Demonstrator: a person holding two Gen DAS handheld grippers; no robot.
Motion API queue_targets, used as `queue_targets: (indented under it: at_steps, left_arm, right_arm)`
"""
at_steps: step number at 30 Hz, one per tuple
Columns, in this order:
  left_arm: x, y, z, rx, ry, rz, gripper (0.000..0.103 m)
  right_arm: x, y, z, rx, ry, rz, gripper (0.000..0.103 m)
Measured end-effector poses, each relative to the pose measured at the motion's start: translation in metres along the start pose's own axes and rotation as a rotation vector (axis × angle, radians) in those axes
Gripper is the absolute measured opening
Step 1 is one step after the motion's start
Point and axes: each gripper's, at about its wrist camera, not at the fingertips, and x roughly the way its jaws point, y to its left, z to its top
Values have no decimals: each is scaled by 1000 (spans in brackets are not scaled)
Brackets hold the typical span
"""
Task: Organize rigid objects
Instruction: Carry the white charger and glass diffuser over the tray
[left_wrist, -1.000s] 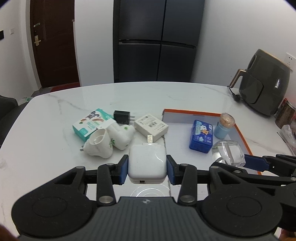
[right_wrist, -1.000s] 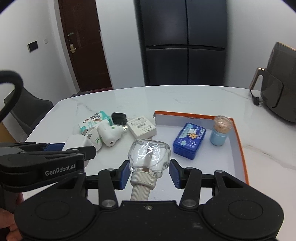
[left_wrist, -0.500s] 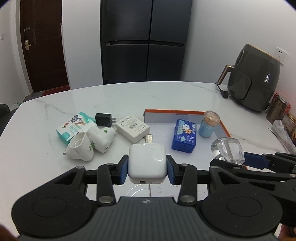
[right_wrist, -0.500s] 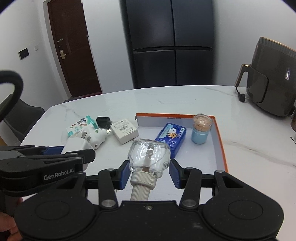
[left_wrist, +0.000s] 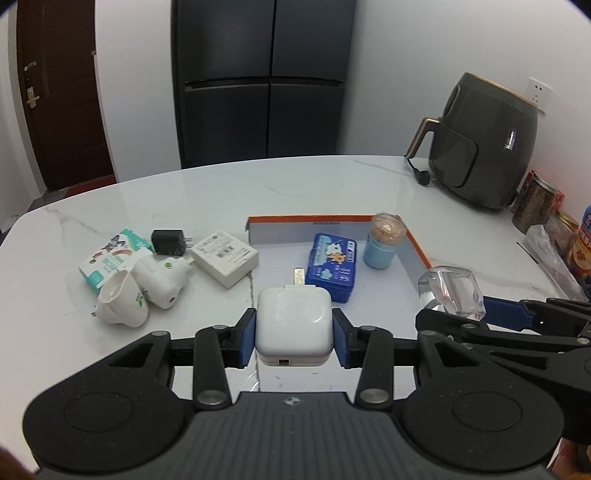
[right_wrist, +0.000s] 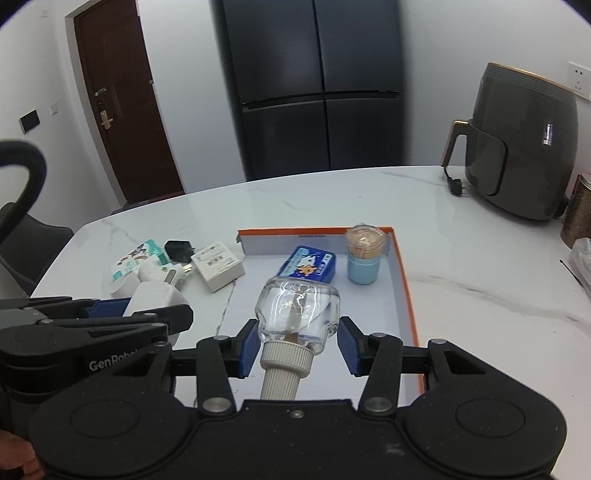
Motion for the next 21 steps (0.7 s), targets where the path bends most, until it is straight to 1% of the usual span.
queue_targets:
  at_steps: [21]
  left_arm:
    - [13,-25,5,35,14,-45,42]
  right_arm:
    - [-3,-30,-3,59,-6,-50,56]
